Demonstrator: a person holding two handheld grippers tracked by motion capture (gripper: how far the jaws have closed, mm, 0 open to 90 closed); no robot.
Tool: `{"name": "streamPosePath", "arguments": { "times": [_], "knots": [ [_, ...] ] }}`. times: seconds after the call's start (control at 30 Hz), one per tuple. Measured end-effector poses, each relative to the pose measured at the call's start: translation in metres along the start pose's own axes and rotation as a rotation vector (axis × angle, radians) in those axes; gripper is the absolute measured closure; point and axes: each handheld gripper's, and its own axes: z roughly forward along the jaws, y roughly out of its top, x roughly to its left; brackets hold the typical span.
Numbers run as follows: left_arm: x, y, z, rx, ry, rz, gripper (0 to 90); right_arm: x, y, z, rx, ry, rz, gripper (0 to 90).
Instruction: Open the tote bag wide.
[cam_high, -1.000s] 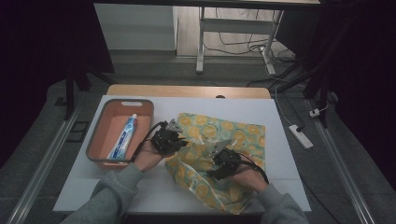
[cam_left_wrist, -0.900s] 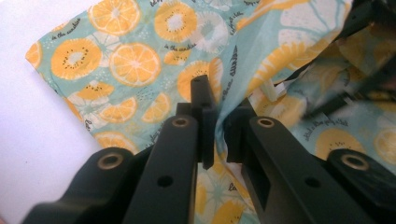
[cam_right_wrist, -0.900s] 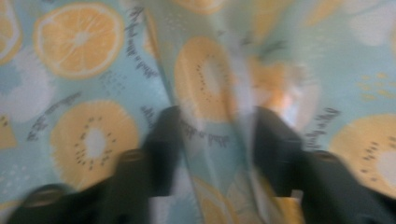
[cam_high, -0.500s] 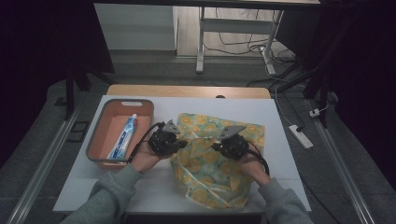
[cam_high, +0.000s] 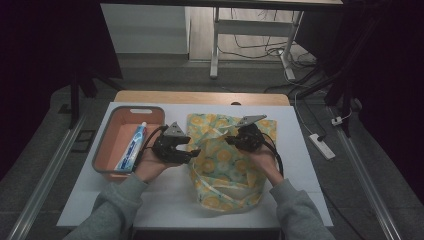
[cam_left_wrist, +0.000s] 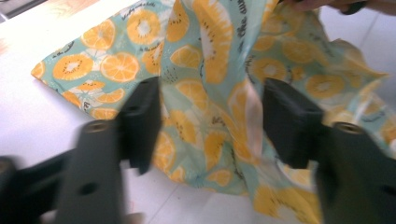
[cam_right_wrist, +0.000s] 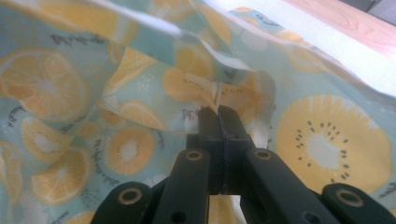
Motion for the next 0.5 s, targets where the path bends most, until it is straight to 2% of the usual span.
{"name": "streamPosePath", "arguments": {
  "times": [0.07, 0.2, 0.3, 0.37, 0.4, 0.47, 0.5],
  "knots": [
    [0.000, 0.001, -0.007, -0.003, -0.014, 0.011, 24.2, -0.003, 0.000, -0.002, -0.016, -0.003, 0.015, 89.7],
    [0.002, 0.003, -0.026, -0.026, -0.036, 0.022, 19.7, -0.006, 0.000, -0.006, -0.034, -0.004, 0.026, 89.7],
    [0.007, 0.001, -0.039, -0.021, -0.014, 0.016, 19.7, -0.006, 0.000, -0.007, -0.036, -0.003, 0.031, 89.6],
    [0.016, -0.003, -0.046, -0.007, 0.002, -0.002, 20.1, -0.005, 0.001, -0.007, -0.035, -0.003, 0.025, 89.6],
    [0.020, -0.006, -0.048, 0.002, 0.017, -0.012, 20.6, -0.004, 0.001, -0.006, -0.036, -0.004, 0.022, 89.6],
    [0.029, -0.011, -0.051, 0.028, 0.077, -0.034, 21.2, -0.004, 0.001, -0.006, -0.037, -0.003, 0.018, 89.6],
    [0.033, -0.013, -0.052, 0.038, 0.089, -0.048, 21.5, -0.003, 0.001, -0.006, -0.037, -0.003, 0.018, 89.6]
  ]
}}
